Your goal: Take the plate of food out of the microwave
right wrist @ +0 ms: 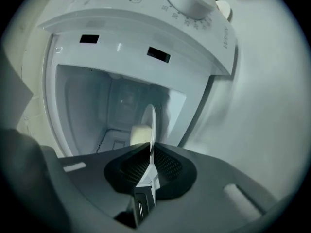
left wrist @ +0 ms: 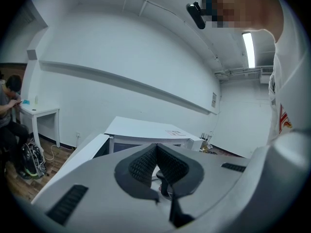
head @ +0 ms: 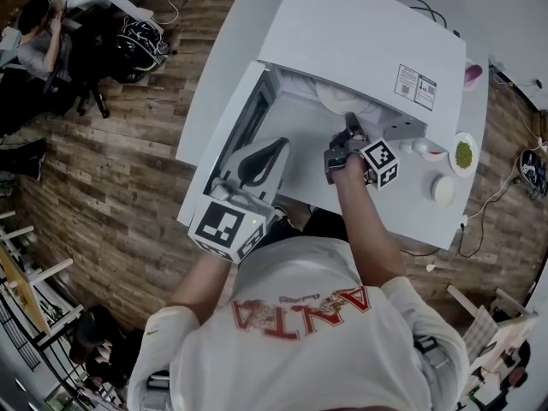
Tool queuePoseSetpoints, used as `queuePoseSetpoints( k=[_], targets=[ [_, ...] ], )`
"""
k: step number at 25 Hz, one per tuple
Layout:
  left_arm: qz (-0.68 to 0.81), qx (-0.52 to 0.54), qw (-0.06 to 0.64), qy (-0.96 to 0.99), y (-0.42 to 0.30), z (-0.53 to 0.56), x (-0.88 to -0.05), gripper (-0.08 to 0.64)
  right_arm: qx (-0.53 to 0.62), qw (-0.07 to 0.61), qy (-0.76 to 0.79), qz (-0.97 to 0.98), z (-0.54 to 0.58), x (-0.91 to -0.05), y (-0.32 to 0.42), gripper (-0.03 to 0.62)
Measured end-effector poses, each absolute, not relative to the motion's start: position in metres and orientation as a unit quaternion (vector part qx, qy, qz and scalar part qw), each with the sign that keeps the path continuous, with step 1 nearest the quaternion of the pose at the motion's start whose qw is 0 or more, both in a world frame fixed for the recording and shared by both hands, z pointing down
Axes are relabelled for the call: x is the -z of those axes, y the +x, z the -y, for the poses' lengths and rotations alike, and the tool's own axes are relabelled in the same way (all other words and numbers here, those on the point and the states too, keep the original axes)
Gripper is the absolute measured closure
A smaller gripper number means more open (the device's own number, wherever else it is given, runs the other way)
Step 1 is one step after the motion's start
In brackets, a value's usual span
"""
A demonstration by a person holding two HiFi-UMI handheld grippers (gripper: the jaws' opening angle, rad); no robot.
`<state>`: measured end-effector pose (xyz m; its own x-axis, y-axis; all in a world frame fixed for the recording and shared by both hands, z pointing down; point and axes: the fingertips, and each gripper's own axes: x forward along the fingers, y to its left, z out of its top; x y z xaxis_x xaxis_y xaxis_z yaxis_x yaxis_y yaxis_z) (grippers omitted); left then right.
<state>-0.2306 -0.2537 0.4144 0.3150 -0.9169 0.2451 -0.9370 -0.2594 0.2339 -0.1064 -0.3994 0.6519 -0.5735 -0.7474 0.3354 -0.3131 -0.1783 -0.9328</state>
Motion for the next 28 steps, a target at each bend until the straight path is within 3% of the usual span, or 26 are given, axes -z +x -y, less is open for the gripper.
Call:
queuePoseSetpoints(
  k=[8,14,28],
  targets=[
    [0.591,-0.034,0.171,0.788,-0.232,0.249,-0.414,0.551,0.641,0.207,-0.415,-0.612,0.411,-0.654,-0.111,0.546],
    [0.597,-0.031,0.172,0.783,-0.235,0.245,-0.414,0.551,0.644,0.238,-0.397,-0.609,0.412,-0.649,-0.108,0.58],
    [0.574,-0.017,0.157,0.804,-0.206,0.226,-0.397,0.551,0.643,0.232,-0.361,-0.634,0.351,-0.625,-0.088,0.581]
  ],
)
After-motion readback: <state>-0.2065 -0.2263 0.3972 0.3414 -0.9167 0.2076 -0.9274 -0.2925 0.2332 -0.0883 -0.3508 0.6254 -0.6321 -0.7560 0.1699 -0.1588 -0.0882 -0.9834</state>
